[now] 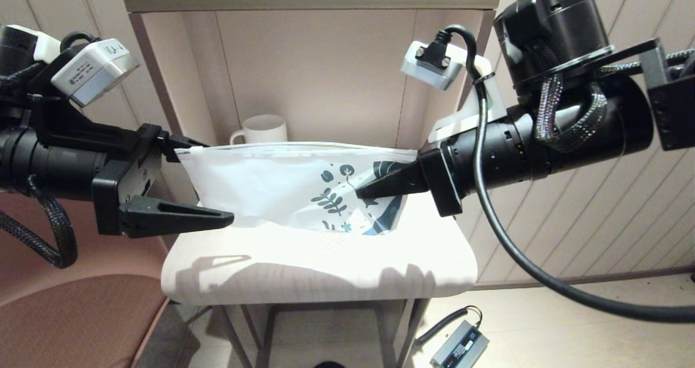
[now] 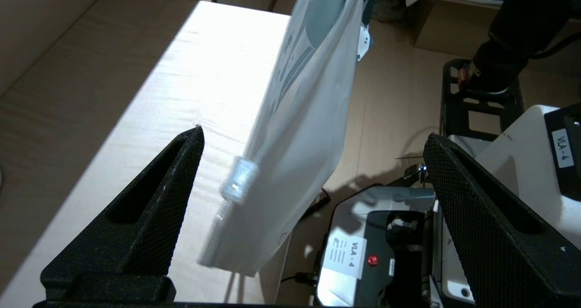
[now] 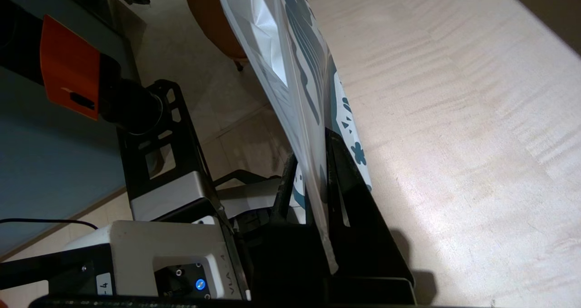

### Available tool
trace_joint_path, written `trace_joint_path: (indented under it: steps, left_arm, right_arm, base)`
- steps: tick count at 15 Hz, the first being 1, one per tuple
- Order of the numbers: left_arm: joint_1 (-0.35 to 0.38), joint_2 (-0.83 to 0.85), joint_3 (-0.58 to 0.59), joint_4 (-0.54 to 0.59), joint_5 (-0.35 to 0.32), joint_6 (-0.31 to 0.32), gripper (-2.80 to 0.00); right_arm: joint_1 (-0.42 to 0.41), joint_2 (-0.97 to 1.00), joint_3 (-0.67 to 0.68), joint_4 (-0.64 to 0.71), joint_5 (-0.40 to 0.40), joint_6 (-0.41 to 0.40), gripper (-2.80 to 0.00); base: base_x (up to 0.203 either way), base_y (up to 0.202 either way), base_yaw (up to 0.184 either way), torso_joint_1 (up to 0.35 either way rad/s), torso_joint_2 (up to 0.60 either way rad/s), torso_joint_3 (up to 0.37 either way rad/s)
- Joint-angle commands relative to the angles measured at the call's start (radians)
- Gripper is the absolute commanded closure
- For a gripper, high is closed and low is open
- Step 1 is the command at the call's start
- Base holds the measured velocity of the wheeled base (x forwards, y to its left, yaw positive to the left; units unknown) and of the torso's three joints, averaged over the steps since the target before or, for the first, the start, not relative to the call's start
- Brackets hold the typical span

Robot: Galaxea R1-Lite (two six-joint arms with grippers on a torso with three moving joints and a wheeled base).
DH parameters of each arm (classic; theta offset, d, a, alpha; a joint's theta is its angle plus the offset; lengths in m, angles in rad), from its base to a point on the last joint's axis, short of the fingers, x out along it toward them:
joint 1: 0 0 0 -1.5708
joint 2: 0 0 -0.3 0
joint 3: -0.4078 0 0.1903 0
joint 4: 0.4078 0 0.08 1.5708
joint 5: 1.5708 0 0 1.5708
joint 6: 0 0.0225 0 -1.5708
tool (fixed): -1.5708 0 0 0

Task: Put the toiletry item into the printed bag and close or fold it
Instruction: Hand it to the other hand

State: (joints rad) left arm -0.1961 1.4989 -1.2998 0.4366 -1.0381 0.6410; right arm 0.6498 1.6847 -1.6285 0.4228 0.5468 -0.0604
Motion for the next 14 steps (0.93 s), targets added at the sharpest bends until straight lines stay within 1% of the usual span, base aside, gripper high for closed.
trace_joint_path:
  steps: [1, 12, 14]
  left_arm:
    - [-0.019, 0.023, -0.002, 0.002, -0.01, 0.003, -2.8]
    - [-0.022, 0.032, 0.01, 0.001, -0.019, 0.003, -2.8]
    - [-0.022, 0.032, 0.009, -0.001, -0.033, 0.003, -2.8]
  right_arm:
    - [0.001, 0.006, -0.004, 0.002, 0.004, -0.001, 0.0]
    - [-0.001, -0.003, -0.005, 0.004, 0.002, 0.001, 0.0]
    - [-0.001, -0.003, -0.005, 0.004, 0.003, 0.001, 0.0]
  base:
    - [0.0, 0.0, 0.0, 0.0, 0.0, 0.0]
    - [0.0, 0.0, 0.0, 0.0, 0.0, 0.0]
    - [0.0, 0.0, 0.0, 0.0, 0.0, 0.0]
